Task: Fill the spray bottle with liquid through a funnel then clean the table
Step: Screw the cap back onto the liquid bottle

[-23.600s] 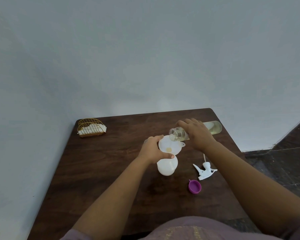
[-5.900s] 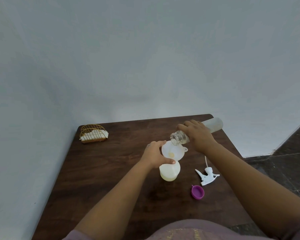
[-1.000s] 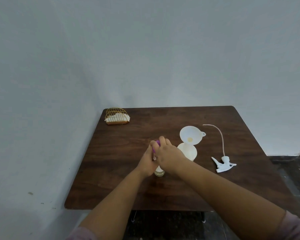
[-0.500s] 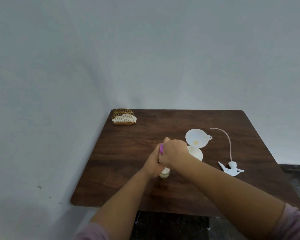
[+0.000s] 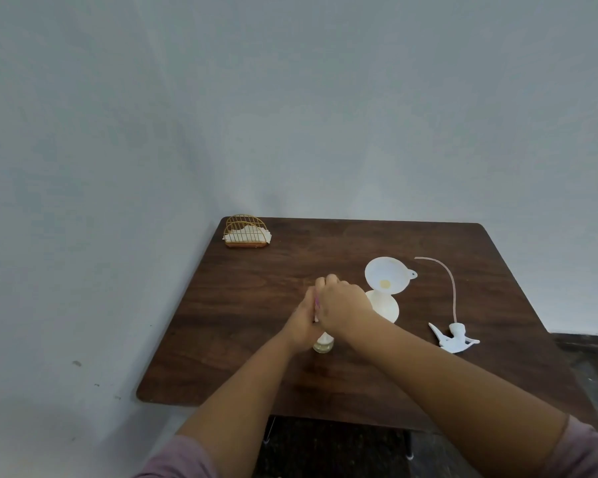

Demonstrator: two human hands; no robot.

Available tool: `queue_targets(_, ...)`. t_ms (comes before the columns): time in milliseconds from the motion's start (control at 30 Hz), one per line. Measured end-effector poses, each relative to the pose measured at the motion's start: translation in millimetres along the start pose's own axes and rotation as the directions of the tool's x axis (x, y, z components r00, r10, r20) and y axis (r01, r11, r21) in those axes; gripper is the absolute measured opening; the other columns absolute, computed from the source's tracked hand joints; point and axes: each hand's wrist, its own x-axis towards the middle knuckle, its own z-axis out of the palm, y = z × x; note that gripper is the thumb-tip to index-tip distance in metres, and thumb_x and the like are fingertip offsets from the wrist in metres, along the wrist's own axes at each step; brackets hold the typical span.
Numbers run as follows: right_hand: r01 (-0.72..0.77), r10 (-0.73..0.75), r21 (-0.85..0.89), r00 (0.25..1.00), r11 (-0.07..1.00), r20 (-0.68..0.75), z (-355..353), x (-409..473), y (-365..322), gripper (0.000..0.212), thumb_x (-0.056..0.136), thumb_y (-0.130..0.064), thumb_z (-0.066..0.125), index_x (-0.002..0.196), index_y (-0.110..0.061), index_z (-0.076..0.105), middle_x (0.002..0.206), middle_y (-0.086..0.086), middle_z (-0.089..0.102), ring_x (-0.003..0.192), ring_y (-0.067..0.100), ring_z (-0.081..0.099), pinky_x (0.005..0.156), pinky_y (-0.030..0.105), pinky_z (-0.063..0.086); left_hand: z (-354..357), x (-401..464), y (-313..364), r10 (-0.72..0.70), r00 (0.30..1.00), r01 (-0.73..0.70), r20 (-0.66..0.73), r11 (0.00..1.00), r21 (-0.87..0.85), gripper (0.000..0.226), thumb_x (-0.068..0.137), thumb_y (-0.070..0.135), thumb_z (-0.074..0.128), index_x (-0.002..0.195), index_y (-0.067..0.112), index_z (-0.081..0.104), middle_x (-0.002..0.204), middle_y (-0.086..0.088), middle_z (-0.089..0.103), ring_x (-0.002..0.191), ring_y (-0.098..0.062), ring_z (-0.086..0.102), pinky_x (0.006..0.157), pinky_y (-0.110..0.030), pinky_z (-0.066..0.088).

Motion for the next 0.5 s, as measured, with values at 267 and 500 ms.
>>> queue_targets(267,-0.070,0.070,-0.103,0.998,0.992,0.004,-10.3,4.0,1.7,0.049,0.093,-0.052,0.034,0.106,-0.008,0.052,0.069,0.001,0.051,0.063,0.017,0.053,0.055,0.028,0.040,2.6,2.5,-5.4,-0.014,1.000,0.014,-0.007,0.997,-0.070,0.081,0.075,0.045,0.062,0.144,0.016,0.034,0.134,-0.004,0.053,0.125,-0.016,0.052,0.103,-0.030,0.047)
queue_targets(500,-0.132,0.133,-0.021,0.967,0.991,0.217,-32.4,7.5,20.9,0.048,0.093,-0.058,0.040,0.092,-0.016,0.063,0.090,0.002,0.063,0.084,0.016,0.059,0.070,0.029,0.044,5.7,-1.3,-5.3,0.015,0.998,-0.023,-0.056,0.991,-0.133,0.073,0.078,0.047,0.063,0.136,0.010,0.039,0.121,0.005,0.056,0.112,-0.008,0.059,0.092,-0.022,0.051)
